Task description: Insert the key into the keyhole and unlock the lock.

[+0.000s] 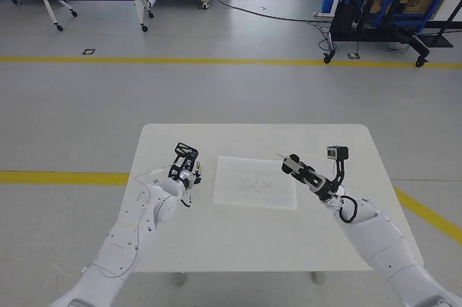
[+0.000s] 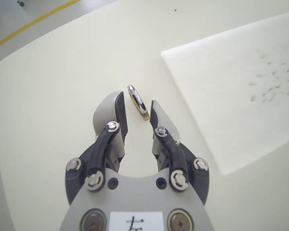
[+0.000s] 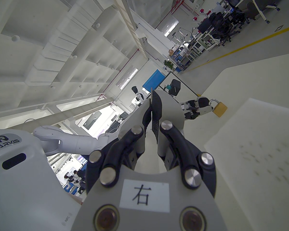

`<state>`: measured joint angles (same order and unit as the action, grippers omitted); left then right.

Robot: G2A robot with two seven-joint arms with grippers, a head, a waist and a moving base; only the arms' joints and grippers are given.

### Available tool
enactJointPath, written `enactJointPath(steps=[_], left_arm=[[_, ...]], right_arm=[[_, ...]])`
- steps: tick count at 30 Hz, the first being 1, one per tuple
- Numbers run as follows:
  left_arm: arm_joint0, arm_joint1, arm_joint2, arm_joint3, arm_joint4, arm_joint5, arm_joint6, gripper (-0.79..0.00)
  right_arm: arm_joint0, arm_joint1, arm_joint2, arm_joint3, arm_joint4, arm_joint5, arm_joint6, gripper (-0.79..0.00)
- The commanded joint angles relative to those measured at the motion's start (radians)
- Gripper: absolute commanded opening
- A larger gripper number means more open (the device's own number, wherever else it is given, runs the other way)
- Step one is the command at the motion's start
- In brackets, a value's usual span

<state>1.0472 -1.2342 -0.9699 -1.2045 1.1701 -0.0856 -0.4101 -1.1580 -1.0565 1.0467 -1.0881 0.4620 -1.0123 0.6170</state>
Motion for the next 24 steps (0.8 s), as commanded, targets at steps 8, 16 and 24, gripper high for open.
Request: enactJointPath(steps=[8,16,24], left_arm=[[0.003,-0.002,-0.009,0.013,0.024,-0.020,0.010,-0.785],[-0.005,-0.005,-0.026,0.042,0.013,-0.039,0.026,-0.785],[-0.004,-0.009,-0.038,0.046,0.011,-0.076,0.156,-0.785]], right_arm=[[0.000,0.000,0.000,0.000,0.000,0.000,0.000,-0.785],[0.000,0.000,0.000,0.000,0.000,0.000,0.000,-0.785],[0.000,0.000,0.000,0.000,0.000,0.000,0.000,-0.785]])
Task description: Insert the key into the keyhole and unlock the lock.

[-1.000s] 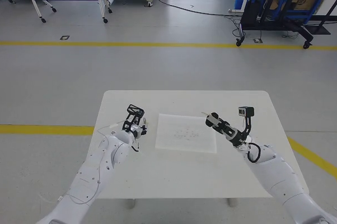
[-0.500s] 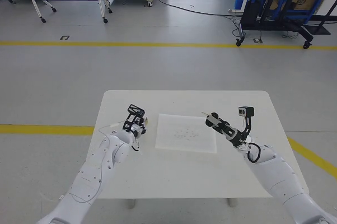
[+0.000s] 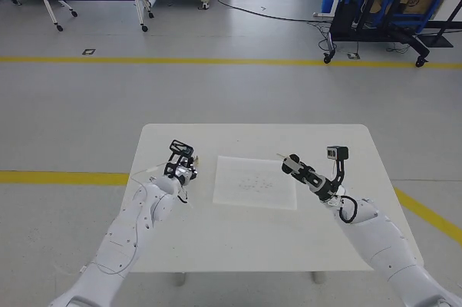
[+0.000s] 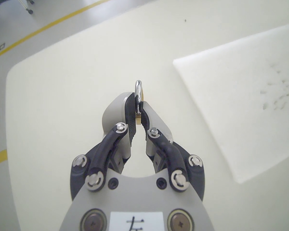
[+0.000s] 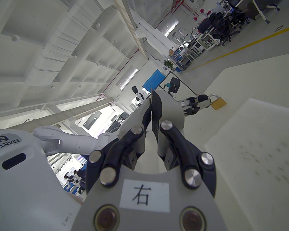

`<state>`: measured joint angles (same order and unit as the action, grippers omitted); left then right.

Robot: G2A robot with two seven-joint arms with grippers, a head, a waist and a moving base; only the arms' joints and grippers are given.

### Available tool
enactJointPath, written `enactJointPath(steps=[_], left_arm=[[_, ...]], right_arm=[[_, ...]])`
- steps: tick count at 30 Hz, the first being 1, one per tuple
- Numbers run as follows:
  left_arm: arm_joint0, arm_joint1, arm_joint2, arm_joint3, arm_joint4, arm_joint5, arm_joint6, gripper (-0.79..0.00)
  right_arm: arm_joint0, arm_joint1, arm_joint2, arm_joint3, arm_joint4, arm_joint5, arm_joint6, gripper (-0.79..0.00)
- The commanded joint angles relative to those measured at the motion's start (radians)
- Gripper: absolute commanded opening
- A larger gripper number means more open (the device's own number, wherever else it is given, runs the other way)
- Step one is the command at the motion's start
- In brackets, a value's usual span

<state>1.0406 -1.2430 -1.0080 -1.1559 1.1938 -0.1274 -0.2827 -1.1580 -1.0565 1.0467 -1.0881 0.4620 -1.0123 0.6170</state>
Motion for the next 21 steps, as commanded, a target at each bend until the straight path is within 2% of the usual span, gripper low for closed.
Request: enactJointPath(steps=[1,4,8,11,15,17,19,21], left_arm=[[0.009,-0.001,-0.004,-0.007,-0.059,-0.091,0.038,-0.785],[0.027,0.002,-0.043,-0.030,-0.254,-0.274,0.016,-0.785],[0.042,0.011,-0.097,-0.045,-0.550,-0.458,-0.141,-0.785],[0.050,0.016,-0.121,-0.045,-0.790,-0.530,-0.271,-0.785],[0.042,0.022,-0.141,-0.035,-1.017,-0.550,-0.413,-0.785],[0.037,0.025,-0.143,-0.031,-1.048,-0.551,-0.446,-0.785],[0.031,0.027,-0.141,-0.030,-1.012,-0.546,-0.441,-0.785],[0.020,0.033,-0.153,-0.052,-0.826,-0.534,-0.352,-0.785]], right_arm=[[0.000,0.000,0.000,0.000,0.000,0.000,0.000,-0.785],[0.000,0.000,0.000,0.000,0.000,0.000,0.000,-0.785],[0.000,0.000,0.000,0.000,0.000,0.000,0.000,-0.785],[0.000,0.000,0.000,0.000,0.000,0.000,0.000,-0.785],[0.000,0.000,0.000,0.000,0.000,0.000,0.000,-0.785],[0.000,0.000,0.000,0.000,0.000,0.000,0.000,-0.785],[0.000,0.000,0.000,0.000,0.000,0.000,0.000,-0.785],[0.000,0.000,0.000,0.000,0.000,0.000,0.000,-0.785]])
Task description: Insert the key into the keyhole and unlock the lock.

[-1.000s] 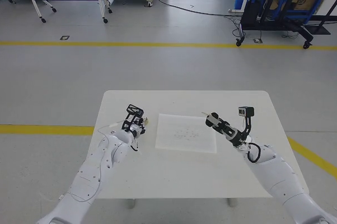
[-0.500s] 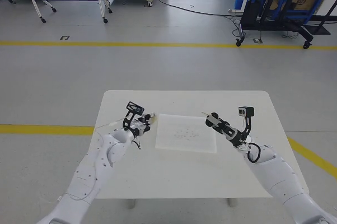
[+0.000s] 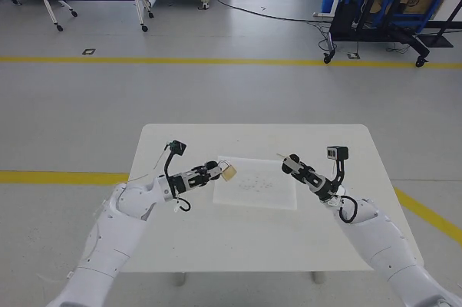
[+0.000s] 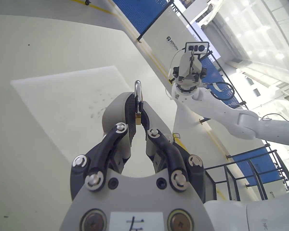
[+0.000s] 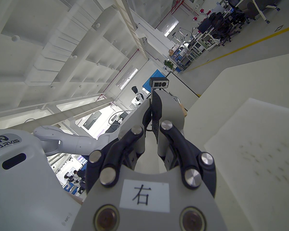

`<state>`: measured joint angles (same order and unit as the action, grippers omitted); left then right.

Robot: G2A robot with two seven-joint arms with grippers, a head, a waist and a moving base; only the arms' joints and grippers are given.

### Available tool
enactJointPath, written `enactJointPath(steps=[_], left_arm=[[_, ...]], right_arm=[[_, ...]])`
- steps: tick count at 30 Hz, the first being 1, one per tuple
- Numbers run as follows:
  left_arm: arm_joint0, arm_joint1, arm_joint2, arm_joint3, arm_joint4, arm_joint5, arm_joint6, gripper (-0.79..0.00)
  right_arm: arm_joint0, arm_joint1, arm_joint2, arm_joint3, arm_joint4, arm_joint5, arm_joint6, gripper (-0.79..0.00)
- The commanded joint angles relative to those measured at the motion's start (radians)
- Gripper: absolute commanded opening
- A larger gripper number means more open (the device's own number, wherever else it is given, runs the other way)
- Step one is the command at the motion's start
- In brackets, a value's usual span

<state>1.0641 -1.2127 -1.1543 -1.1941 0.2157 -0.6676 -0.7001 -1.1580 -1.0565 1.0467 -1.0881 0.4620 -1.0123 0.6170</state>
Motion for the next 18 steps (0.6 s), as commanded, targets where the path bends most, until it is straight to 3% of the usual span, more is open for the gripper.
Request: enactJointPath(steps=[1,4,7,18], left_arm=[[0.004,0.006,-0.008,-0.035,0.269,0.021,0.132,-0.785],[0.046,0.016,0.005,-0.125,0.709,0.138,0.336,-0.785],[0.095,0.020,0.035,-0.159,0.954,0.233,0.464,-0.785],[0.086,0.012,0.078,-0.055,1.064,0.295,0.511,-0.785]], right_arm=[[0.000,0.000,0.000,0.000,0.000,0.000,0.000,-0.785],[0.000,0.000,0.000,0.000,0.000,0.000,0.000,-0.785],[0.000,0.000,0.000,0.000,0.000,0.000,0.000,-0.785],[0.000,0.000,0.000,0.000,0.000,0.000,0.000,-0.785]])
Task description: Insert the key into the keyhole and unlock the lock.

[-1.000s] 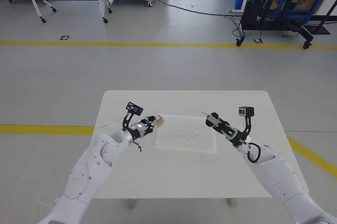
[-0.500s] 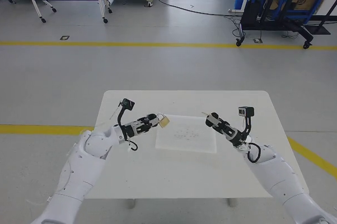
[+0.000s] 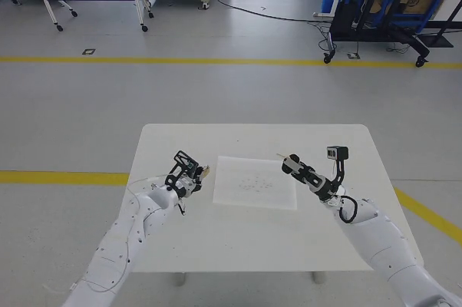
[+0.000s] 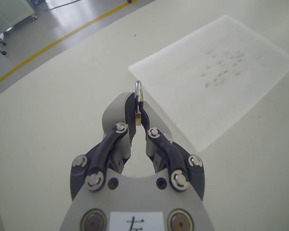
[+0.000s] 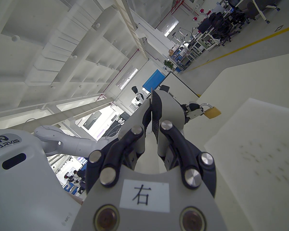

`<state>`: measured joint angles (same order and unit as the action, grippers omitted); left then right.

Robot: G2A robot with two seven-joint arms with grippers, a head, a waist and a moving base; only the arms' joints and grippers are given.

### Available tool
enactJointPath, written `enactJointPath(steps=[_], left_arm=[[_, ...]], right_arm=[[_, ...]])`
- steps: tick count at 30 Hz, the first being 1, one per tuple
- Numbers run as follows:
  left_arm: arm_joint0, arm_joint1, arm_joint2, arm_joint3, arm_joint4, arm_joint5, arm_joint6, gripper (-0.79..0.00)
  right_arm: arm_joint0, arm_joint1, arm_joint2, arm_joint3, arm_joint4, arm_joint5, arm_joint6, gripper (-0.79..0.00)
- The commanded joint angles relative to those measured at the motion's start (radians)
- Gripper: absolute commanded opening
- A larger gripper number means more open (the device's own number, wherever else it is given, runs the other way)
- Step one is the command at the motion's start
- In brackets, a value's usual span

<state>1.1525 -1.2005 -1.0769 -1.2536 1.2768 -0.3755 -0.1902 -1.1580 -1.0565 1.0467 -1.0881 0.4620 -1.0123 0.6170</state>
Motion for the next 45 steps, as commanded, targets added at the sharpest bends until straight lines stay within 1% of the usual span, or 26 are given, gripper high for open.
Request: enactJointPath(steps=[1,8,14,28,35,45], left_arm=[[-0.003,-0.001,0.001,0.009,0.002,0.003,0.000,-0.785],[-0.010,-0.003,-0.002,0.028,-0.007,0.015,-0.028,-0.785],[-0.008,-0.003,-0.006,0.026,-0.007,0.011,-0.048,-0.785],[-0.008,-0.009,0.002,0.034,-0.002,0.038,-0.078,-0.785],[-0.023,-0.014,0.010,0.049,0.004,0.052,-0.076,-0.785],[-0.048,-0.025,0.028,0.067,-0.009,0.050,-0.063,-0.785]], right_arm=[[0.000,0.000,0.000,0.000,0.000,0.000,0.000,-0.785],[0.000,0.000,0.000,0.000,0.000,0.000,0.000,-0.785],[0.000,0.000,0.000,0.000,0.000,0.000,0.000,-0.785],[0.000,0.000,0.000,0.000,0.000,0.000,0.000,-0.785],[0.000,0.000,0.000,0.000,0.000,0.000,0.000,-0.785],[0.000,0.000,0.000,0.000,0.000,0.000,0.000,-0.785]])
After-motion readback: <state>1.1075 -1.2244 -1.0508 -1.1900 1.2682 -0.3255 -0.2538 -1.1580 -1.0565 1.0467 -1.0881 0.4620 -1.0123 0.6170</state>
